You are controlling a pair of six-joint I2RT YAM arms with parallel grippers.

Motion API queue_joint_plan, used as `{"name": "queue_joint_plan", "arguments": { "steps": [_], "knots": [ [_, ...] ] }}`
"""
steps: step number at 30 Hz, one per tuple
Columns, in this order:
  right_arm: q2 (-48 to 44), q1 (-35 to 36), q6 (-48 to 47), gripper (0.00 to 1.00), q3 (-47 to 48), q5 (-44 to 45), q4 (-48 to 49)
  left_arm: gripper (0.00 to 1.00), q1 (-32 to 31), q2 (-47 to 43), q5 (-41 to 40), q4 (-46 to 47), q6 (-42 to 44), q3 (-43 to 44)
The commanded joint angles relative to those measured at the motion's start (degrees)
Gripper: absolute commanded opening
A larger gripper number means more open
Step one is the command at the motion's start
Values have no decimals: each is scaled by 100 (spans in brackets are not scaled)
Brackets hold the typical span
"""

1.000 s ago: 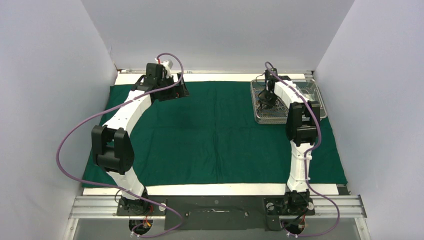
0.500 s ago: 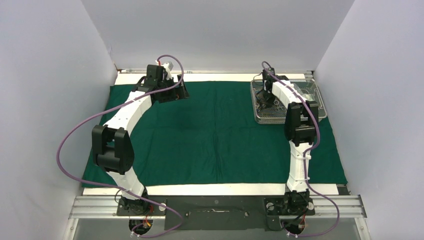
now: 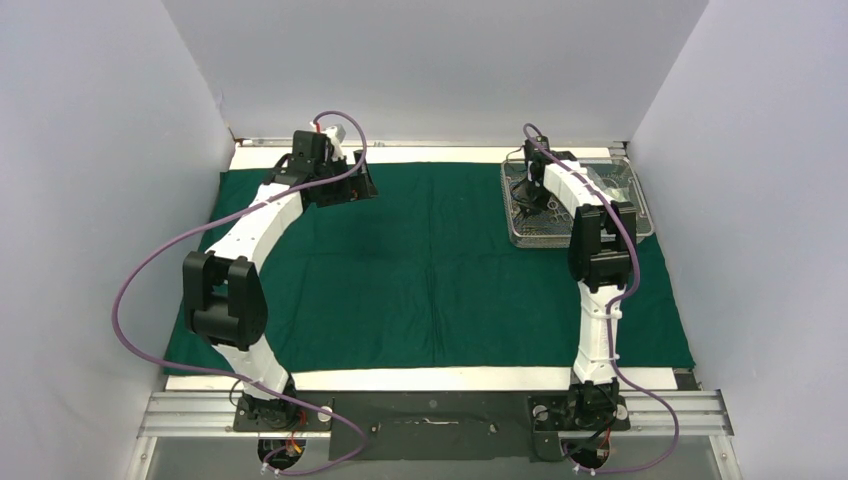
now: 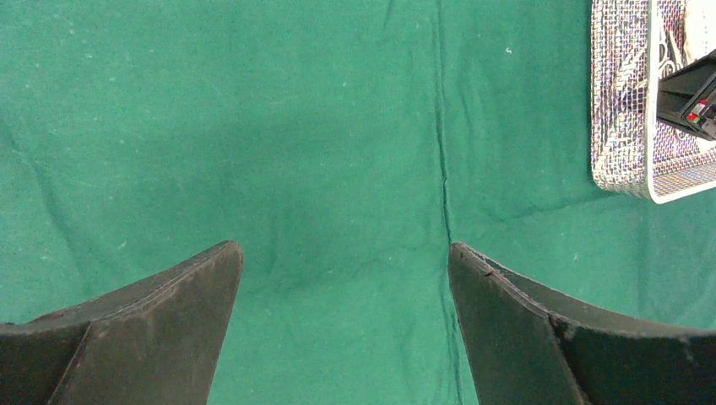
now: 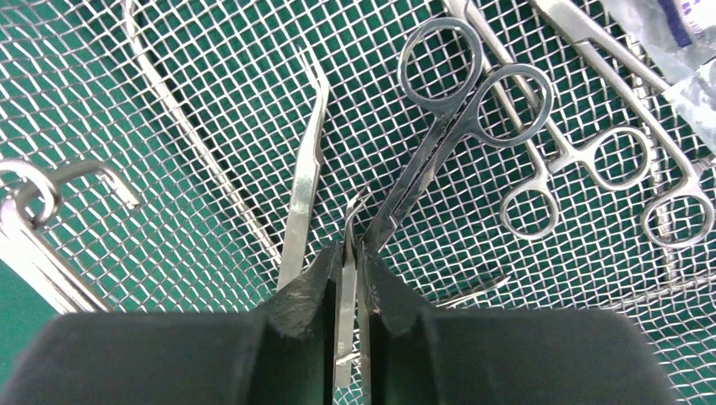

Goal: Open and lay out the surgical kit
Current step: Pick up the medical item from the container, then place the medical item in the surgical kit.

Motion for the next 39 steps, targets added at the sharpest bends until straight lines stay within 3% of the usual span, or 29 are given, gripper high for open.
{"name": "queue_joint_plan", "arguments": {
  "steps": [1, 19, 33, 39],
  "knots": [
    [15, 51, 8, 5, 80, 371, 104, 89, 46, -383, -16, 161, 49, 6],
    [-1355, 49, -427, 5, -8, 965, 733, 89, 47, -464, 380, 213, -91, 43],
    [-1530, -9, -549, 5, -97, 353, 1026, 89, 35, -403, 629, 299, -146, 51],
    [-1522, -78, -633, 5, 325, 44, 741, 89, 34, -370, 651, 275, -145, 77]
  ]
}}
